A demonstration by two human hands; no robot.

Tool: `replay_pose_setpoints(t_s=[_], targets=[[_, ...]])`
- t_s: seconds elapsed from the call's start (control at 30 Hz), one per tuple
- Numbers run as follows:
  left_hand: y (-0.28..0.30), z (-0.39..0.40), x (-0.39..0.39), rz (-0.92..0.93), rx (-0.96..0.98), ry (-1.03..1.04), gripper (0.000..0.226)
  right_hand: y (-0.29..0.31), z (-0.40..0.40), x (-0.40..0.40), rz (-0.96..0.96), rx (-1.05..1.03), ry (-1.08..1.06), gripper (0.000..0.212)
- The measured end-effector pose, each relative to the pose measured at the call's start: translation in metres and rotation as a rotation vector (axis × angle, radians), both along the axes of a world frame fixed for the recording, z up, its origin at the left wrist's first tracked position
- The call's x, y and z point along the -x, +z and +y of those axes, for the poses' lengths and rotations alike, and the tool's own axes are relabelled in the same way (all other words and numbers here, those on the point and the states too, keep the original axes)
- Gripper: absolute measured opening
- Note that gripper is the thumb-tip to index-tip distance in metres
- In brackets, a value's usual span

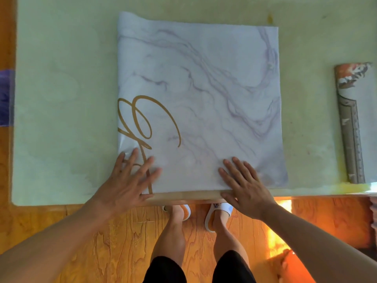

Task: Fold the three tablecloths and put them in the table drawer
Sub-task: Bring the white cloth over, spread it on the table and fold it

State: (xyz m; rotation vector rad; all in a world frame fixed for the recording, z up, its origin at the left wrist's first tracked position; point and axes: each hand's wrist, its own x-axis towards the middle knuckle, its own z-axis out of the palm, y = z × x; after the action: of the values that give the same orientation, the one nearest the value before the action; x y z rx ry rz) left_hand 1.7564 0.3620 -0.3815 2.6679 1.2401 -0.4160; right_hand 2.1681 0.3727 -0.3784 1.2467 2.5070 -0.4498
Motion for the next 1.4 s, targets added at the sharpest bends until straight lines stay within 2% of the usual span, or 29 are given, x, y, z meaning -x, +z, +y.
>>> replay_pose_setpoints(t_s=[0.1,0.2,0.27,0.33,0.4,0.43,0.5,0.53,0.57,0.6,0.63,0.7,0.77,0.87,0.93,1.1,1.17,1.27,1.33,1.4], targets=[[0.005,-0.008,-0.008,0.084,-0.058,-0.171,0.066,-0.001,-0.002,-0.001,0.023,-0.005,0.004,0.071],[0.022,-0.004,-0.031,0.200,0.056,-0.139,0.063,0.001,-0.002,-0.002,0.050,-0.017,-0.017,0.072],[0.036,0.007,-0.051,0.233,0.131,-0.025,0.049,0.003,-0.004,0.005,0.111,-0.060,-0.080,0.069],[0.052,0.026,-0.067,0.136,0.165,0.141,0.029,0.004,-0.005,0.018,0.156,-0.117,-0.147,0.063],[0.064,0.049,-0.067,0.018,0.258,0.325,0.021,0.005,-0.005,0.029,0.142,-0.136,-0.185,0.062],[0.069,0.059,-0.061,-0.012,0.355,0.367,0.022,0.006,-0.005,0.030,0.153,-0.148,-0.192,0.063],[0.075,0.074,-0.037,-0.055,0.583,0.311,0.022,0.007,-0.002,0.024,0.213,-0.176,-0.189,0.069],[0.078,0.079,-0.021,-0.016,0.670,0.229,0.028,0.007,0.000,0.018,0.244,-0.190,-0.172,0.068],[0.080,0.084,-0.003,0.050,0.707,0.134,0.047,0.007,0.002,0.014,0.266,-0.198,-0.152,0.065],[0.078,0.091,0.017,0.082,0.699,0.079,0.064,0.008,0.005,0.010,0.279,-0.196,-0.135,0.061],[0.076,0.100,0.035,0.063,0.625,0.056,0.067,0.008,0.007,0.008,0.287,-0.187,-0.127,0.060],[0.070,0.126,0.063,-0.030,0.318,-0.008,0.060,0.009,0.009,0.010,0.300,-0.159,-0.148,0.057],[0.062,0.156,0.076,-0.048,0.137,0.036,0.071,0.011,0.009,0.014,0.311,-0.129,-0.197,0.056],[0.045,0.175,0.081,0.071,0.277,0.085,0.088,0.023,0.014,0.017,0.342,-0.078,-0.270,0.055],[0.033,0.170,0.087,0.076,0.361,0.119,0.093,0.034,0.024,0.017,0.336,-0.009,-0.312,0.057],[0.015,0.163,0.093,-0.167,0.304,0.163,0.093,0.073,0.086,0.008,0.177,0.239,-0.555,0.043],[0.013,0.163,0.092,-0.277,0.301,0.196,0.081,0.103,0.125,0.009,0.162,0.267,-0.586,0.033],[0.024,0.165,0.080,-0.384,0.315,0.413,0.050,0.134,0.201,0.019,0.083,0.210,-0.614,0.019],[0.034,0.168,0.069,-0.507,0.386,0.734,0.058,0.139,0.261,0.024,-0.085,0.035,-0.643,0.034],[0.040,0.176,0.056,-0.600,0.423,1.007,0.064,0.138,0.313,0.035,-0.186,-0.252,-0.659,0.057]])
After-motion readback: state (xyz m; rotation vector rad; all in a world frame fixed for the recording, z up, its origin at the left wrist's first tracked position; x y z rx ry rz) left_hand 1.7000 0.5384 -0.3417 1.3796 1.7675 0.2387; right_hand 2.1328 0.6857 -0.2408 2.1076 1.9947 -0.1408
